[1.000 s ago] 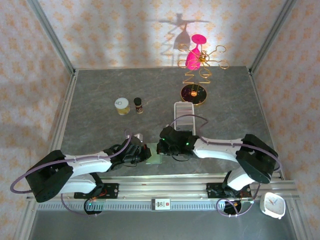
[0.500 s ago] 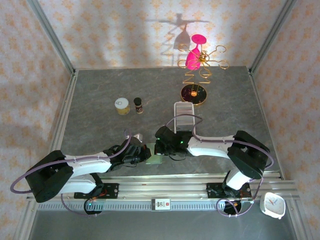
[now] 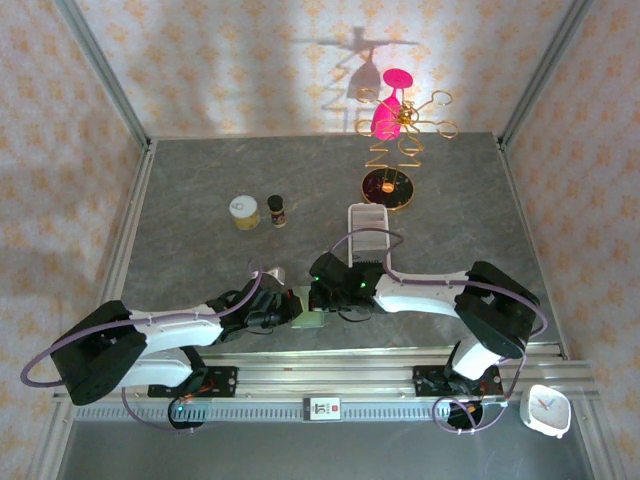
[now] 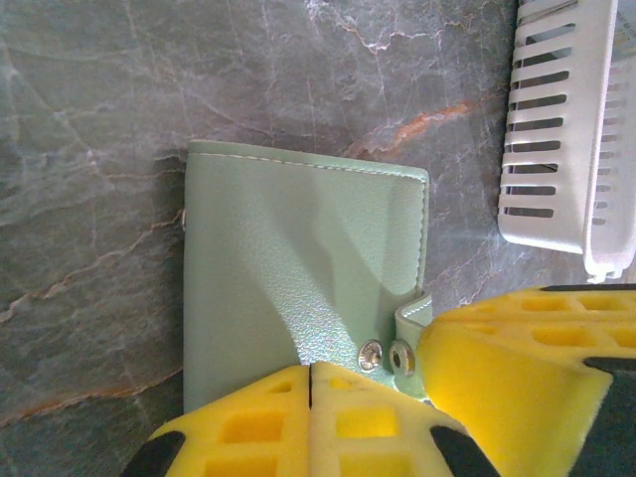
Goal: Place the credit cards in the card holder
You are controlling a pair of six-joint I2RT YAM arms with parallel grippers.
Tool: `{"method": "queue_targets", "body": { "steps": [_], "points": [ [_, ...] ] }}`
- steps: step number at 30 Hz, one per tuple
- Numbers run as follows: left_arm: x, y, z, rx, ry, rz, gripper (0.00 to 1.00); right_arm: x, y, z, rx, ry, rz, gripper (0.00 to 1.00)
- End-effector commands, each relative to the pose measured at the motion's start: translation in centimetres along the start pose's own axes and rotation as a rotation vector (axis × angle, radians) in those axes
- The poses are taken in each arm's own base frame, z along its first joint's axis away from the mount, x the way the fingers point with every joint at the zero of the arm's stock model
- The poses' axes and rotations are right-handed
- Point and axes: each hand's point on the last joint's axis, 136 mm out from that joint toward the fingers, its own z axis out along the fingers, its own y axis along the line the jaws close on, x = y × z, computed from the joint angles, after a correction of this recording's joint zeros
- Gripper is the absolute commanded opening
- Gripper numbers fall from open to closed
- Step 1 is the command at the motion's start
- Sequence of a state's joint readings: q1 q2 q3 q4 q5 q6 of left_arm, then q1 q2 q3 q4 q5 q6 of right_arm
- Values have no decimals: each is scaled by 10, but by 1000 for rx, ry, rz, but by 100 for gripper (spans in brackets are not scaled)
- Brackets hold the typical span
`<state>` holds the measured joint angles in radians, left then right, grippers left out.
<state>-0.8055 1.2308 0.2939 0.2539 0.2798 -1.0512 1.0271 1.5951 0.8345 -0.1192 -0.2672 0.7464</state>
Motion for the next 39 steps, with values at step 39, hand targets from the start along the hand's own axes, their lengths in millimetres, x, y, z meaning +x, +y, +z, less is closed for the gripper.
{"method": "queue_targets", "body": {
  "steps": [39],
  "points": [
    [12,23,-3,-63,17,-14,0,-3,9,1,-66,-49,58,0]
  ]
}}
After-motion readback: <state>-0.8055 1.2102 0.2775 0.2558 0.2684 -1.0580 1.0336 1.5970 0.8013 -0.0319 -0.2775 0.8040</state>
